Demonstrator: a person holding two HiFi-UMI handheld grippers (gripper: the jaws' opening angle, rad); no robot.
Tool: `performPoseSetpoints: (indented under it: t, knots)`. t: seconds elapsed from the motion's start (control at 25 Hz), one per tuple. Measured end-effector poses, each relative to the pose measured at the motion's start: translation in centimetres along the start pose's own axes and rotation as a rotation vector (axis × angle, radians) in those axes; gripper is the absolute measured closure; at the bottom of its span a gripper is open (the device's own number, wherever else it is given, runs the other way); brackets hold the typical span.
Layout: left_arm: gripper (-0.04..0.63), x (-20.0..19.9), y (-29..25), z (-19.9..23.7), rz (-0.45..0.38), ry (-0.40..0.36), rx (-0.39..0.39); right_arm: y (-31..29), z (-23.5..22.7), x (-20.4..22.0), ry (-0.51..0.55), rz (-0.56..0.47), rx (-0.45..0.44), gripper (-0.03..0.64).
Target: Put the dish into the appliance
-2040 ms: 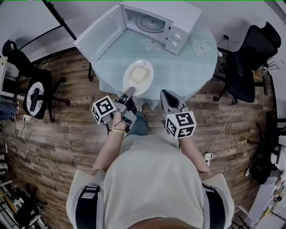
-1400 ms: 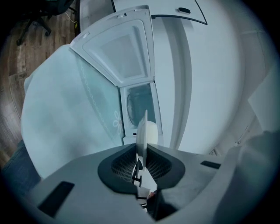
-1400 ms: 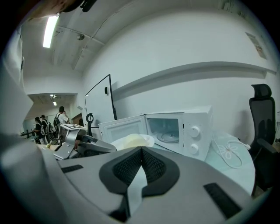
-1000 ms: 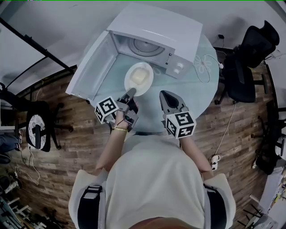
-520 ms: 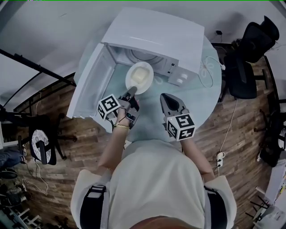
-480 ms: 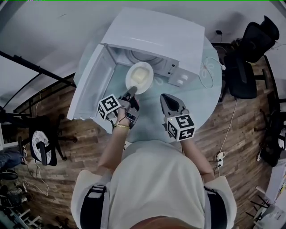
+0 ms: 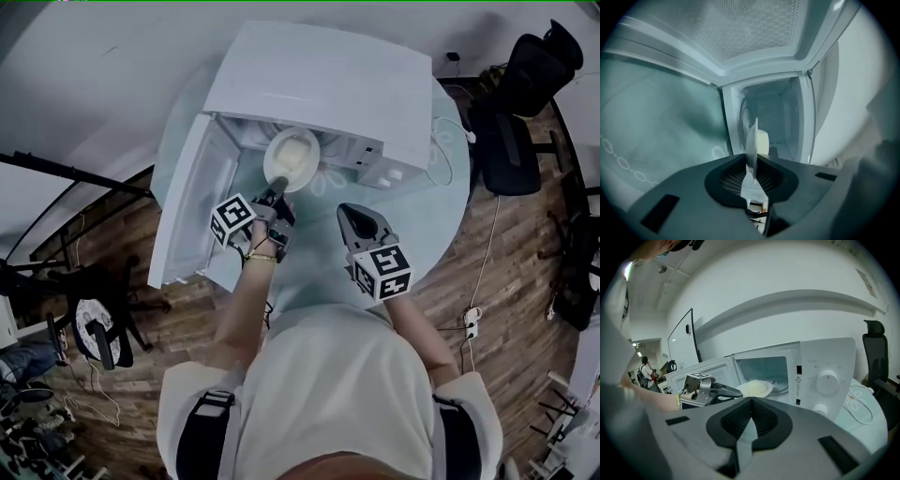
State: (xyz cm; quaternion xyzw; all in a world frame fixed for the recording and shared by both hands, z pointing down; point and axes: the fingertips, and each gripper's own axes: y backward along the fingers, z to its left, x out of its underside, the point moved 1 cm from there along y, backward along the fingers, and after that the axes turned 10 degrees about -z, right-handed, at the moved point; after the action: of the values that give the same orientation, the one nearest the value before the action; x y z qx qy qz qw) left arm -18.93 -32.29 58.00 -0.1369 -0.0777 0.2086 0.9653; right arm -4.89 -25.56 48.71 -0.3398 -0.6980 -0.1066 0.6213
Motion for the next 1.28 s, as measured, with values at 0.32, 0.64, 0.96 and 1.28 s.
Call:
performPoseSetpoints:
  t: [0.32, 0.64, 0.96, 1.28]
  knots:
    - [0.546, -1.0, -2.8, 1.6, 0.008, 0.023, -0.023, -0.6, -0.7, 0.6, 0.001, 0.017, 0.030, 0.611]
    - [0.546, -1.6, -5.4, 2.2, 0.000, 0.046, -0.027, -0.7, -1.1, 1.4, 0.003, 0.040, 0.050, 0.611]
    - [0.547, -2.7, -7.5, 1.8, -0.023, 0.033, -0.046, -0.5, -1.5, 1.3, 0.008, 0.048, 0.065, 0.611]
    - [0.548, -3.1, -8.6, 1.7, -0.023, 0.033, -0.065, -0.4, -1.4, 1.4, 0.007, 0.052, 0.068, 0.611]
